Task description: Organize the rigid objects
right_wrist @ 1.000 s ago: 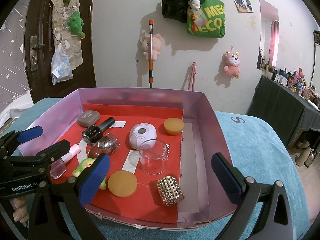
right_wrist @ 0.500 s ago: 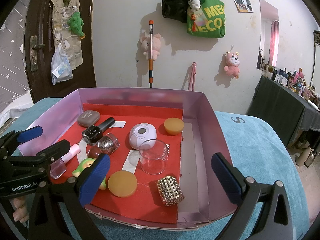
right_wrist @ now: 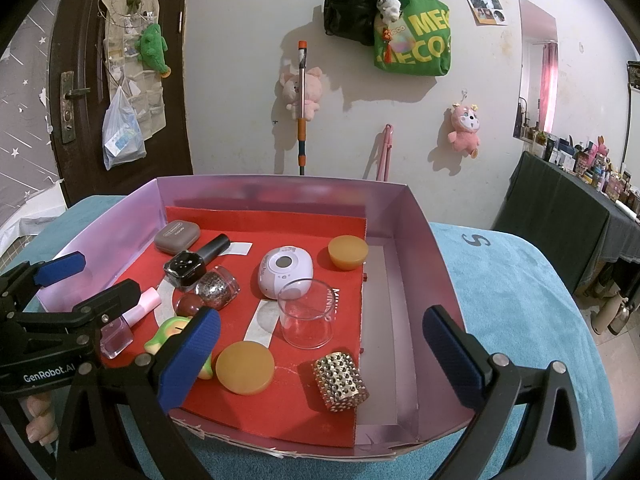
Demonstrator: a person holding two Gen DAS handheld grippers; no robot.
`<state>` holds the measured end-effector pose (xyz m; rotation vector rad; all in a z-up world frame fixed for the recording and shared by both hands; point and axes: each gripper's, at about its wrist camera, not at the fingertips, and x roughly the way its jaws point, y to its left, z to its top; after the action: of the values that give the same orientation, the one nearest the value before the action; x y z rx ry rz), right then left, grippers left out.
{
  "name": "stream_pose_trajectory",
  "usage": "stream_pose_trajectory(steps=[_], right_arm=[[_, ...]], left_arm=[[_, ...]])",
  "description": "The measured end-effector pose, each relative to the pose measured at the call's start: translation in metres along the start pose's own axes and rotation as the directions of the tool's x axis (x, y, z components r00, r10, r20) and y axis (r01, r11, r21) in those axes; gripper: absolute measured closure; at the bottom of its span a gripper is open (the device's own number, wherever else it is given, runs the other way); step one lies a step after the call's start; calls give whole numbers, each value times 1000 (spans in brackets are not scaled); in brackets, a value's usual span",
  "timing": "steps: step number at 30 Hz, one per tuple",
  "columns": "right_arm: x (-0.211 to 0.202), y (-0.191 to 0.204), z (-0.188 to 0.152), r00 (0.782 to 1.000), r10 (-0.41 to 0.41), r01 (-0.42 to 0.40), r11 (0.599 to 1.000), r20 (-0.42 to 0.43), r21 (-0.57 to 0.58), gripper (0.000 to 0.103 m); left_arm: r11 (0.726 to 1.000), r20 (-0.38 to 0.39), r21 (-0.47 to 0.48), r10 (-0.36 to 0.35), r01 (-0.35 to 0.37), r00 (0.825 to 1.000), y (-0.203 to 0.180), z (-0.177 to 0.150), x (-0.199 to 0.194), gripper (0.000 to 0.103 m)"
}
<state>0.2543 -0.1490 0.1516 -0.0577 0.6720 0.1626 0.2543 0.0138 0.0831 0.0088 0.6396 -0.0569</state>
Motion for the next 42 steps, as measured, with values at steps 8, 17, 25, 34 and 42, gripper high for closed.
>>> stream_pose_trajectory(steps=[8, 17, 25, 34, 42], right_arm=[[0, 0, 0, 1000, -1, 1, 1000, 0, -1, 0], [0, 0, 0, 1000, 0, 0, 1000, 3, 0, 0], [-43, -2, -2, 996, -22, 21, 1000, 83, 17, 0], [-93, 4, -25, 999, 9, -10, 999, 42, 35, 0], [-103, 4, -57, 999, 3, 0, 999, -48, 52, 0]], left_arm=[[1000, 0, -1, 0, 0, 1000, 0, 0, 0, 9], [1000, 5, -4, -8, 8, 1000, 1, 0, -2, 9], [994, -2, -91, -67, 67, 998, 15, -4, -30, 9], [990, -62, -105, -101, 94, 993, 8, -30, -70, 9], [994, -142, -94, -61, 48, 988, 3, -65, -87, 9]])
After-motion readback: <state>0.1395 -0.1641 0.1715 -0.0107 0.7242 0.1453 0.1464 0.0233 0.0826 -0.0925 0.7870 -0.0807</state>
